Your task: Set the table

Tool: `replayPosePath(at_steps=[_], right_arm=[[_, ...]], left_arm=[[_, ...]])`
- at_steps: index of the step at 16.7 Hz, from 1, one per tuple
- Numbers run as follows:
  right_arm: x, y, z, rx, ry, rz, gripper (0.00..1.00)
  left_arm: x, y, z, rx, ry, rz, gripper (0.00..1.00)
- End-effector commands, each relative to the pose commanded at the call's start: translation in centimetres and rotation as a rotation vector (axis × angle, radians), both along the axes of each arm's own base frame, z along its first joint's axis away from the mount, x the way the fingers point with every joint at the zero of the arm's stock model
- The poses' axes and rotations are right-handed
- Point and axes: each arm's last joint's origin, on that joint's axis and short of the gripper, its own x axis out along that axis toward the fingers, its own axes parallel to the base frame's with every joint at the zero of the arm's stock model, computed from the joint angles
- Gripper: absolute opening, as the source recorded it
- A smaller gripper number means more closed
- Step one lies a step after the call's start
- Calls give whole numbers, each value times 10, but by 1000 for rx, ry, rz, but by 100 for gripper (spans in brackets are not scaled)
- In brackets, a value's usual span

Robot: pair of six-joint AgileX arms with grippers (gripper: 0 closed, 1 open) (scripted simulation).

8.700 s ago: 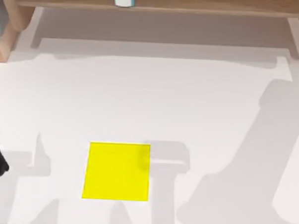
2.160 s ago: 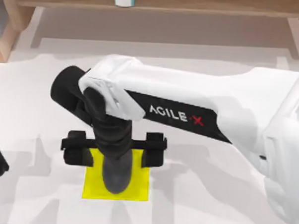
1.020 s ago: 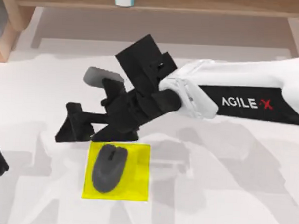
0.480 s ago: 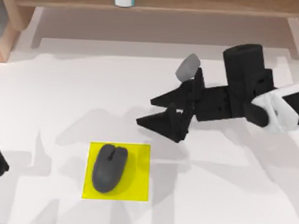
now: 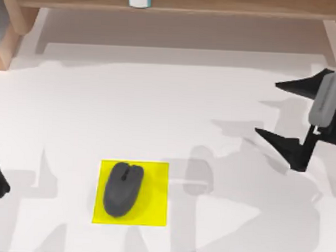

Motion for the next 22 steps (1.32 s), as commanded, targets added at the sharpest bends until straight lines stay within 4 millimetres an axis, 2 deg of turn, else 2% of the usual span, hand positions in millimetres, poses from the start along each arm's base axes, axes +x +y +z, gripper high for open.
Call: replayPosePath(at_steps=[3,7,9,12,16,22], right_arm=[[-17,-54,3,-143,-297,-148,100],[-45,-121,13,-435,-644,-385,100],[-64,-150,11,-602,-741,-504,100],[-90,-184,2,-837,-791,-653,100],[-105,-213,-1,-1052,-824,-769,100],[-106,-216,0,-1073,-829,-779,100]], left_arm=[[0,0,0,0,0,0,100],[0,0,0,0,0,0,100],[0,0,0,0,0,0,100],[0,0,0,0,0,0,100],[0,0,0,0,0,0,100],[0,0,0,0,0,0,100]])
